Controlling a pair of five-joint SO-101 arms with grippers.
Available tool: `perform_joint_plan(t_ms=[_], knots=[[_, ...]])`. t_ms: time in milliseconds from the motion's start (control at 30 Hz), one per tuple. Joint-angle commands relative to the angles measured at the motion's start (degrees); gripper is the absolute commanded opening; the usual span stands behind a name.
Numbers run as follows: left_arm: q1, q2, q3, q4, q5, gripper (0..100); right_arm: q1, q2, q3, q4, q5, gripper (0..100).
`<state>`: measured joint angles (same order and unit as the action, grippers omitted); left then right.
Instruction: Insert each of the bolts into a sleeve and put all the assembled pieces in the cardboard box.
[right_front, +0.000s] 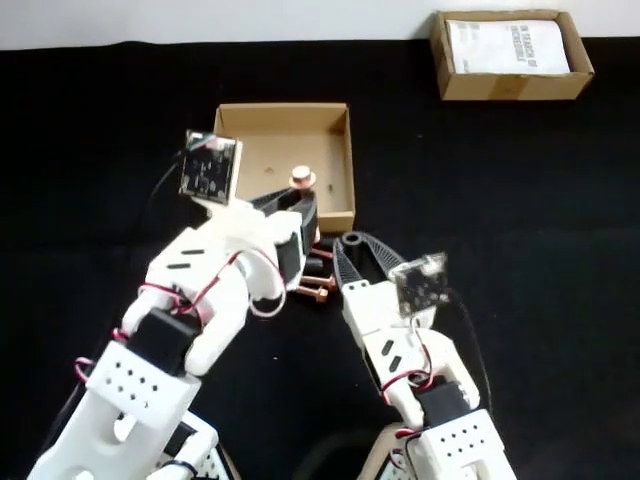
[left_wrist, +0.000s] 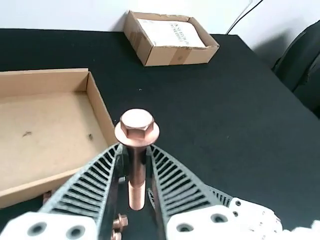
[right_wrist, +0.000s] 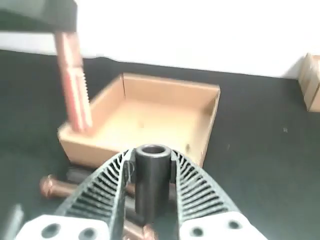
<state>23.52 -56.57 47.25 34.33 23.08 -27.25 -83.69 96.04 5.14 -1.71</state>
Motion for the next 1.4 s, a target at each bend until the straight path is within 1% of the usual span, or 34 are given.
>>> perform_joint_plan(t_ms=[0,133,467,533,600,767,867,1233,1367], knots=[[-0.57,0.92,-5.05,-2.55,0.53,1,-0.4,-0.92,3.03,-2.33,-2.2,0.7],[-0.4,1.27,-5.05,-6.51,0.62,1,-0.4,-0.92,3.03,-2.33,-5.01,0.7],[7.87,3.03,-2.77,-6.95,-0.09,1,-0.4,-0.92,2.59,-2.15,-5.1,0.7],[8.92,5.58,-3.12,-7.12,-4.4,1,-0.4,-0.92,2.59,-2.07,-5.1,0.7],[9.19,7.87,-3.12,-9.32,-8.53,1,-0.4,-1.01,2.59,-2.07,-5.1,0.7],[9.19,10.86,-3.21,-13.8,-13.1,1,-0.31,-1.01,2.59,-1.98,-5.1,0.7],[9.19,11.82,-3.21,-14.86,-13.71,1,-0.31,-1.01,2.59,-1.98,-5.1,0.7],[9.19,12.26,-2.68,-14.51,-13.63,1,-0.31,-1.01,2.51,-1.98,-5.01,0.7],[10.24,12.0,-0.75,-13.8,-13.54,1,-0.31,-1.01,2.42,-1.98,-5.01,0.7]])
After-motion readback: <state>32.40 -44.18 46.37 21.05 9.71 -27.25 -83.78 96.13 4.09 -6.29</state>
